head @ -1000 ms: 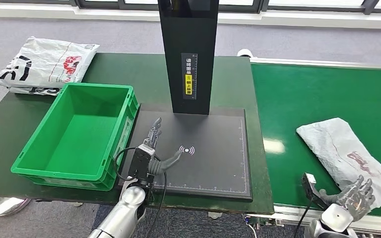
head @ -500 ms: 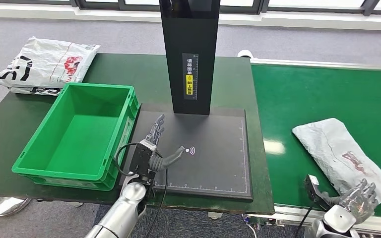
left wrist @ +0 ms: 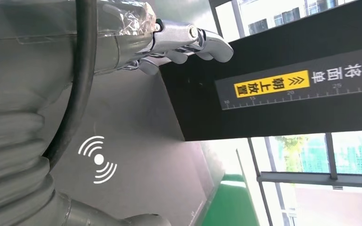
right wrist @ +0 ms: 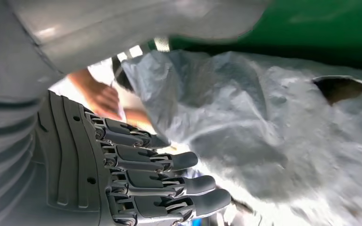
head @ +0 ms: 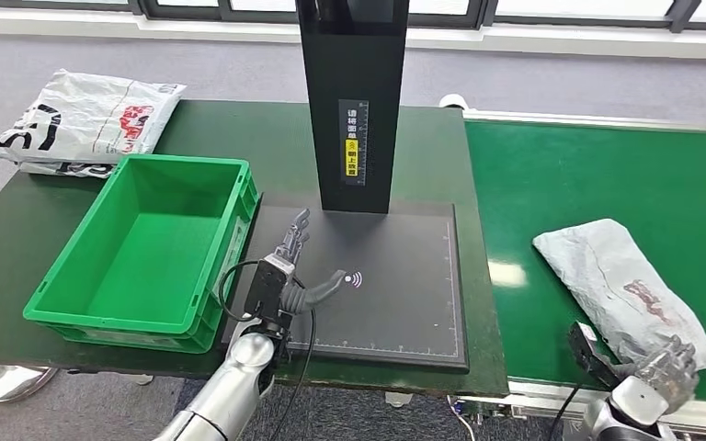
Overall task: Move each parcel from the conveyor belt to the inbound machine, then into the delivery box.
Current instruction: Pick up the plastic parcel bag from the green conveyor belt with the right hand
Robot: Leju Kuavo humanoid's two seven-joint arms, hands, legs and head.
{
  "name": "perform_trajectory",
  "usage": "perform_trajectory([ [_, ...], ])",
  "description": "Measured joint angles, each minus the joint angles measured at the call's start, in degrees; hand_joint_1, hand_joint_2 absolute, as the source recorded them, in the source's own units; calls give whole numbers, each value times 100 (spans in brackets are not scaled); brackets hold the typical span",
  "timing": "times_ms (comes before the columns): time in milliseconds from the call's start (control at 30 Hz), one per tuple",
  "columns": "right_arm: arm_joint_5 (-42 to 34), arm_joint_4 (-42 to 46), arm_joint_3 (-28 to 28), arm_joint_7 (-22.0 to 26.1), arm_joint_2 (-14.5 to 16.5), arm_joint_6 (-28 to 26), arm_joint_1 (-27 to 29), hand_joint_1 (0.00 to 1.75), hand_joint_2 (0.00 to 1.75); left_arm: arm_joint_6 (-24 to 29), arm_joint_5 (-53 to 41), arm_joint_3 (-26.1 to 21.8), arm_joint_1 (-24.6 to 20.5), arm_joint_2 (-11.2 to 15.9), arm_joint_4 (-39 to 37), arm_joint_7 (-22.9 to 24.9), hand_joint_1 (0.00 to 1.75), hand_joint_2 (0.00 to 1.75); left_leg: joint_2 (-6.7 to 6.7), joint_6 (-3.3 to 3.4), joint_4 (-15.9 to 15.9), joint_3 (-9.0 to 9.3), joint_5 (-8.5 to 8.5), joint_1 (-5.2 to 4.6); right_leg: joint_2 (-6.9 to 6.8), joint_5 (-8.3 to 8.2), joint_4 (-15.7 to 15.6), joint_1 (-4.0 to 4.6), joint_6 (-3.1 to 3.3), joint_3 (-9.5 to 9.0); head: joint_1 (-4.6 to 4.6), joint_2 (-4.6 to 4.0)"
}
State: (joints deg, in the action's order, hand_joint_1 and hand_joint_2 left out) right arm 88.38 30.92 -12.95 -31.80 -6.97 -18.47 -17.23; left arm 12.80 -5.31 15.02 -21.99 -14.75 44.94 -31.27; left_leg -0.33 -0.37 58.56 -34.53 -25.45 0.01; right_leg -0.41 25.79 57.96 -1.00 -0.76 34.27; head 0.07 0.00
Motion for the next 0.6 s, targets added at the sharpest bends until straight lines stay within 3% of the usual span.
perform_trajectory([
  [267,-412,-310,-738,1082,74,303,-157,175,175,-21,29,0,-173,-60,-274,-93,0,175,-3,15,20,11,-7,2,-3,0,-3,1,-14,-29,0,0],
  [600,-514,-515,-1097,1333,34,162,-272,175,175,-3,95,0,-188,-60,-386,-119,0,175,-1,20,27,10,-16,5,-1,-2,-6,5,-20,-33,0,0],
])
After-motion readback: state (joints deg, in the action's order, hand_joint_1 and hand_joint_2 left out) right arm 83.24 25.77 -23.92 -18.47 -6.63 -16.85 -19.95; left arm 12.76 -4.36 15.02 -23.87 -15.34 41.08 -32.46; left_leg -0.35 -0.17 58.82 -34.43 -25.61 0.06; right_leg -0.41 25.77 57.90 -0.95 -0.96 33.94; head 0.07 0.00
